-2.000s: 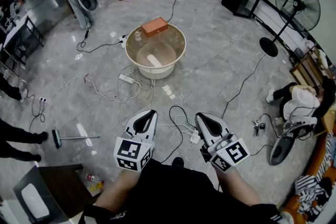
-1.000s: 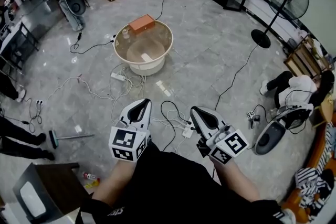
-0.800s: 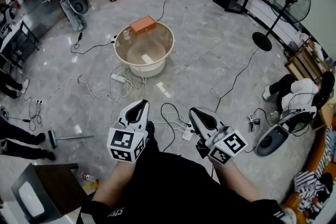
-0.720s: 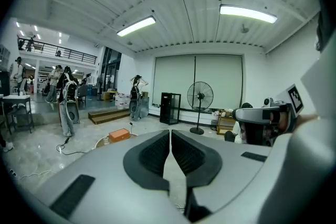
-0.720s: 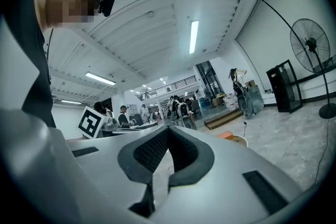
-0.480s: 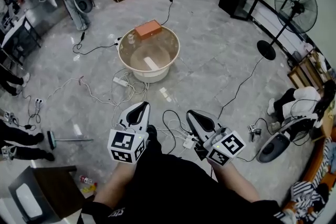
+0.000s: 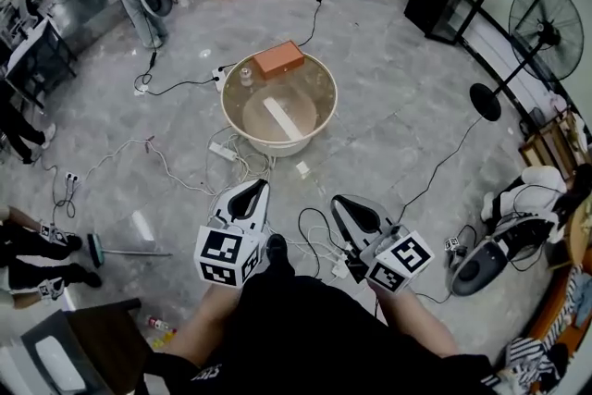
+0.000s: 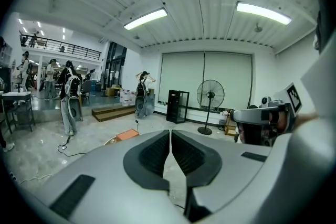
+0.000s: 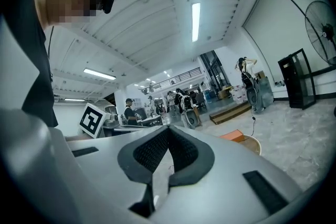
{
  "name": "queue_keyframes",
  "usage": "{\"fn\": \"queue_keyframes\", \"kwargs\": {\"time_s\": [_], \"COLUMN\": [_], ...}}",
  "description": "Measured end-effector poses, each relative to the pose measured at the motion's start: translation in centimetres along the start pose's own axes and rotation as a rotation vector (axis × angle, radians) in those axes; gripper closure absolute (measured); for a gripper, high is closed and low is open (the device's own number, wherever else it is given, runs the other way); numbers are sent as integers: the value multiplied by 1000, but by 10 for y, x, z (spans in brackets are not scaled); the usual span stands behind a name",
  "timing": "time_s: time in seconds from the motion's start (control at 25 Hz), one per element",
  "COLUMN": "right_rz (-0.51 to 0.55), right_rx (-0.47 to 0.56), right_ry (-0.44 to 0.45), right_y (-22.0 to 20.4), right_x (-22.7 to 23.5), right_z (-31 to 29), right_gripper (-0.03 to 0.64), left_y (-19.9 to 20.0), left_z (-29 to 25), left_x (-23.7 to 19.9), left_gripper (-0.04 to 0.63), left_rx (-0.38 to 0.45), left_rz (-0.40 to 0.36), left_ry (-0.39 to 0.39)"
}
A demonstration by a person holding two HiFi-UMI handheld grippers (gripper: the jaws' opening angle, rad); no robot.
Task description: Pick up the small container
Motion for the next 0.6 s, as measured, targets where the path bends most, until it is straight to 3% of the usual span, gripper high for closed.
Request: {"fn": "queue_keyframes", "kwargs": {"time_s": [0.6], "right_rz": [-3], "right_rx": [-63], "right_ry": [20], "right_y": [15], "right_x": [45], "right_z": [-175], "right_gripper": [603], "left_y": [14], "left_z": [-74], "left_x": [-160], "left_gripper": [569], "left_rx": [-17], "left_rz": [36], "left_ry": [9]}}
Point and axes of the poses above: the fingertips, and each gripper's own axes: z backward along the fingers, x to its right, y out of its top, the point moved 1 cm from there along z, backward along the fingers, and after that the axes turned 3 degrees about y, right-handed, at the moved point
